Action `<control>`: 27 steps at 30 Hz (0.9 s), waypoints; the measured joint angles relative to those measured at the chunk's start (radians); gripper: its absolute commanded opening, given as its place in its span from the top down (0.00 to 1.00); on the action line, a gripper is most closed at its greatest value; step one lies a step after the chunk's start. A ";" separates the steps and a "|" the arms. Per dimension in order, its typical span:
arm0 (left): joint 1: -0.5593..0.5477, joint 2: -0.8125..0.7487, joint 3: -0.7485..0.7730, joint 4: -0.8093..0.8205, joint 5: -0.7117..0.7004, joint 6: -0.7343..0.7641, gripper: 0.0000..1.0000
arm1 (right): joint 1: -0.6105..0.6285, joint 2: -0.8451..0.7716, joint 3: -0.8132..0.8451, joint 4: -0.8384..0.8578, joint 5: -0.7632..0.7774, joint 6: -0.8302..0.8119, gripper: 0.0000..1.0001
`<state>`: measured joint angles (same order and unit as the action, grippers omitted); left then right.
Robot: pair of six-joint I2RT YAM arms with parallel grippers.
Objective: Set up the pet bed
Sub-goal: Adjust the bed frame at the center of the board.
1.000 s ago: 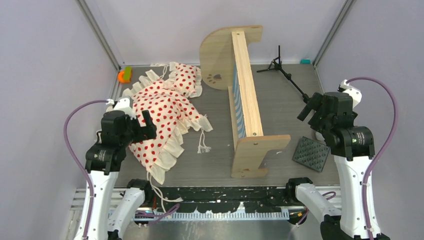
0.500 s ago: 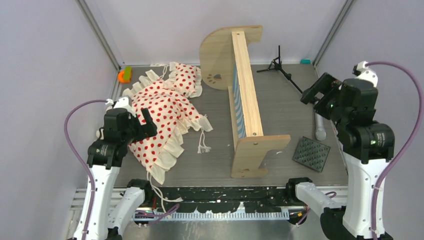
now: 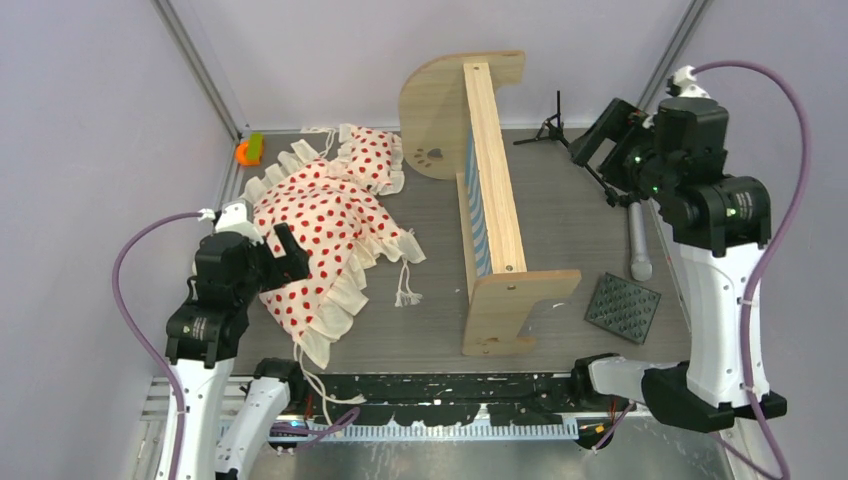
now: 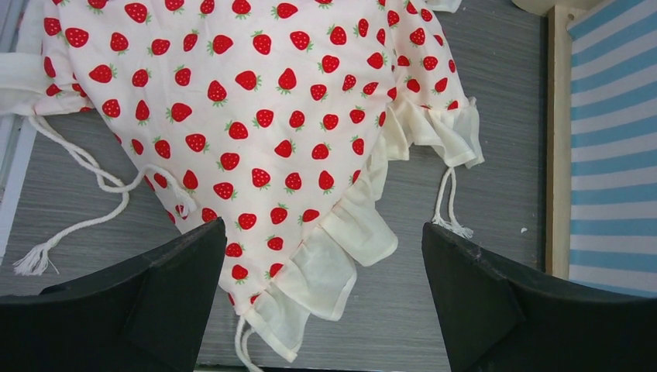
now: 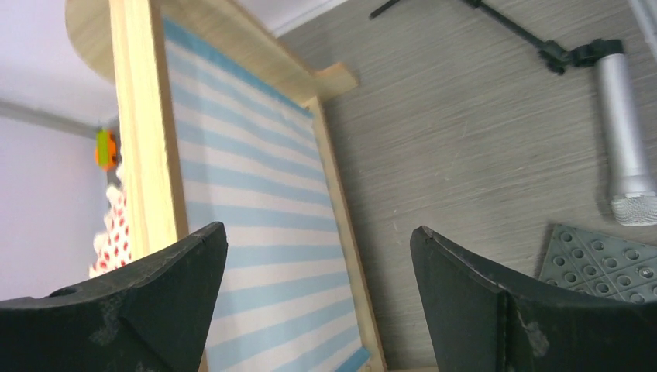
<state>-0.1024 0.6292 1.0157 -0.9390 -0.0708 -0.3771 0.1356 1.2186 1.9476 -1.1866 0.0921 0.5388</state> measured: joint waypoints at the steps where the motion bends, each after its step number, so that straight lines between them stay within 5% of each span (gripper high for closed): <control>1: 0.000 0.000 0.000 0.000 0.000 0.000 0.00 | 0.043 0.013 0.002 -0.002 0.019 0.003 0.08; 10: 0.000 -0.052 -0.008 -0.002 -0.022 -0.001 0.00 | 0.462 0.179 0.172 -0.034 0.294 0.004 0.07; 27: 0.000 -0.123 -0.016 -0.008 -0.080 -0.009 0.00 | 0.690 0.469 0.509 -0.153 0.546 -0.076 0.06</control>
<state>-0.1024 0.5060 0.9993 -0.9474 -0.1505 -0.3862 0.8261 1.6875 2.4569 -1.3392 0.6380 0.4633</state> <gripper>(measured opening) 0.996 0.935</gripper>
